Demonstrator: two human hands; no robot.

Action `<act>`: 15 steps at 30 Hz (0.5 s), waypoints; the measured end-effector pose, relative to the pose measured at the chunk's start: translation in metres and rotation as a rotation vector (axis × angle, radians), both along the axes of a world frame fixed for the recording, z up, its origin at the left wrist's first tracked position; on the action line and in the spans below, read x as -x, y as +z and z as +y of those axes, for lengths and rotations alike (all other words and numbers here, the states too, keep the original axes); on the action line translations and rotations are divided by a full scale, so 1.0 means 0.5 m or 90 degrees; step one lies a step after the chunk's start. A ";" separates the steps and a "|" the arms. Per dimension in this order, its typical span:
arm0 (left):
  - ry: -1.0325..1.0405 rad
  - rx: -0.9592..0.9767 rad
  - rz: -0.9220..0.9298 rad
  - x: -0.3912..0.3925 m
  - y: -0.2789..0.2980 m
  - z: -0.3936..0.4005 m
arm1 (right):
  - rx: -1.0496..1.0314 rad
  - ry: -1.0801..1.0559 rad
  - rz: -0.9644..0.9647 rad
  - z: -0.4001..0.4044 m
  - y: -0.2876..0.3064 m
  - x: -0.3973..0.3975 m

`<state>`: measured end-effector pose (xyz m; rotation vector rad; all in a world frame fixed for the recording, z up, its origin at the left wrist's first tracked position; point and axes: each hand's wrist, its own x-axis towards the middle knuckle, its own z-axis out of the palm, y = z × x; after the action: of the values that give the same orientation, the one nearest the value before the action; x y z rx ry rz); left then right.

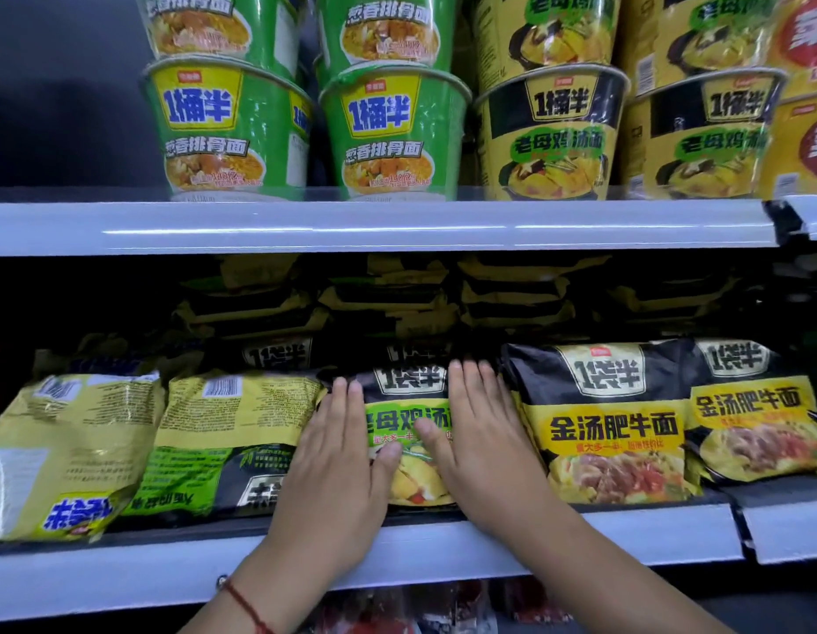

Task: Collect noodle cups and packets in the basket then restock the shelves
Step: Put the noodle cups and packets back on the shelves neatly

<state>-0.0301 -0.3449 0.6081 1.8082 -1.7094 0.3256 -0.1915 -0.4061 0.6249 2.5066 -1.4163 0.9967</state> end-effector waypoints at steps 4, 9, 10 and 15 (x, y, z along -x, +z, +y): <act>-0.054 -0.012 0.249 0.029 0.032 -0.001 | -0.058 0.020 -0.145 0.023 0.004 -0.018; -0.094 0.058 0.463 0.060 0.040 -0.026 | -0.215 0.075 -0.358 0.039 0.006 -0.041; -0.110 0.092 0.471 0.067 0.036 -0.028 | -0.185 0.089 -0.376 0.040 0.003 -0.043; -0.157 0.116 0.385 0.063 0.014 -0.031 | -0.082 0.110 -0.334 0.034 -0.006 -0.038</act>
<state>-0.0617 -0.3605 0.6152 1.3585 -1.3897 -0.1575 -0.1727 -0.3892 0.6217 2.6098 -1.4290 1.7513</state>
